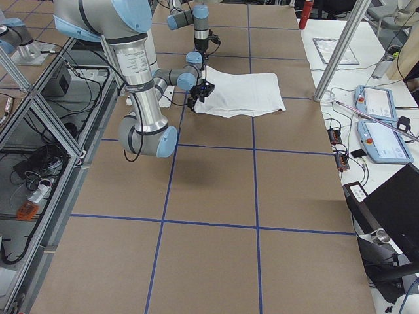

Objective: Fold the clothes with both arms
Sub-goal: 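Grasp the shirt's near edge with both grippers and lift it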

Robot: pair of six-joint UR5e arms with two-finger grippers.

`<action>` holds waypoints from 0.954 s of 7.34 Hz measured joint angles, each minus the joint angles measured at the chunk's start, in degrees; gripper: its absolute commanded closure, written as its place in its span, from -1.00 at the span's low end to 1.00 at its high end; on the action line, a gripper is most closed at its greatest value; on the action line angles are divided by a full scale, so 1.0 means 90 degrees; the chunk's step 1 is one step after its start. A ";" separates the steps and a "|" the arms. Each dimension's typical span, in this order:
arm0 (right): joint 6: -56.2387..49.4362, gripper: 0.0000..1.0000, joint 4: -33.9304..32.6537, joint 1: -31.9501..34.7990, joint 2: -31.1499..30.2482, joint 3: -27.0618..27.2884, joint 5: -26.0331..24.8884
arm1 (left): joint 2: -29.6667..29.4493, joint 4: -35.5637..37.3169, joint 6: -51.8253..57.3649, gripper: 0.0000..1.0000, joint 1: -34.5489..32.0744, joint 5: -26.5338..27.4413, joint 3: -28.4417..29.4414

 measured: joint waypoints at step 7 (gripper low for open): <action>-0.0014 0.98 0.0059 -0.0010 0.0010 0.0003 -0.0012 | -0.0017 0.0017 0.0009 1.00 -0.0057 -0.0002 -0.0003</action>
